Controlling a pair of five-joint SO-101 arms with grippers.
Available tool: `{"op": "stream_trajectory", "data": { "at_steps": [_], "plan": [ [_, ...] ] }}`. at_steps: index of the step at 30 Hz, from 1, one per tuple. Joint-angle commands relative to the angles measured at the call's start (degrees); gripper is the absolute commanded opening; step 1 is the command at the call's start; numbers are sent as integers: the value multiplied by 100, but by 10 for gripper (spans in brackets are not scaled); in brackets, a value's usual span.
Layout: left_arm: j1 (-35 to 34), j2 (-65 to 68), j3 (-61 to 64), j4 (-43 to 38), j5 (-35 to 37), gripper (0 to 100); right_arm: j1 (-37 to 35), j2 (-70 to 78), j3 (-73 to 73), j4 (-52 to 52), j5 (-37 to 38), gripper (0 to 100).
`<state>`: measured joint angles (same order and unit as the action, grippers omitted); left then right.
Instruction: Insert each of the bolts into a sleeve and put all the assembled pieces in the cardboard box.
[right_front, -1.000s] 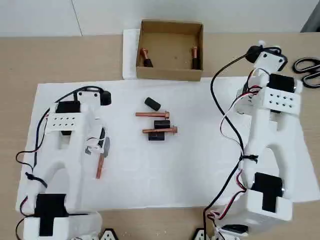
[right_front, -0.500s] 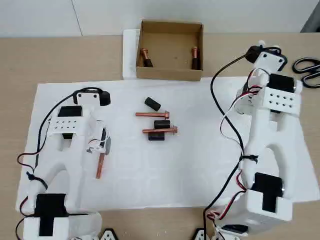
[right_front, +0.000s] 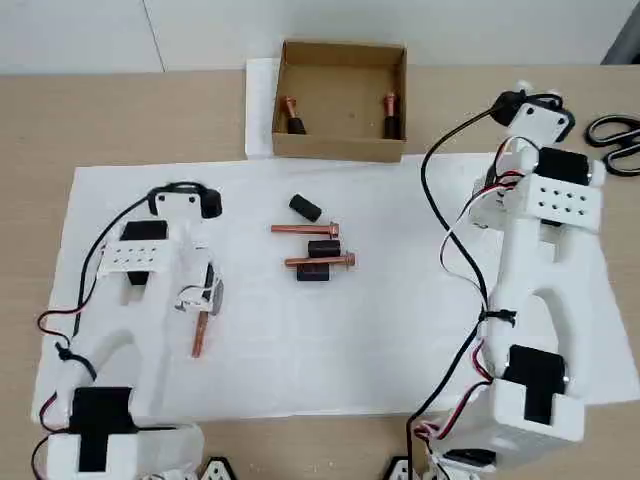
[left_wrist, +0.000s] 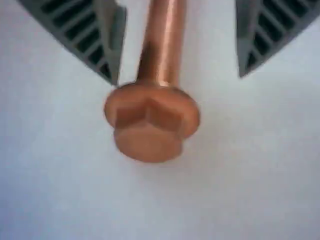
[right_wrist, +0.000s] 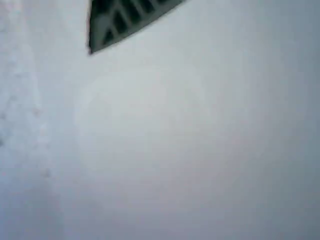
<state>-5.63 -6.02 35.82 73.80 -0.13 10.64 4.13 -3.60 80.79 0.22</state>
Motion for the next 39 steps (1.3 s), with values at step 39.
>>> {"op": "stream_trajectory", "data": {
  "at_steps": [39],
  "plan": [
    [360,-273,163,-466,536,6,-57,-338,-18,-31,53,227]
  ]
}}
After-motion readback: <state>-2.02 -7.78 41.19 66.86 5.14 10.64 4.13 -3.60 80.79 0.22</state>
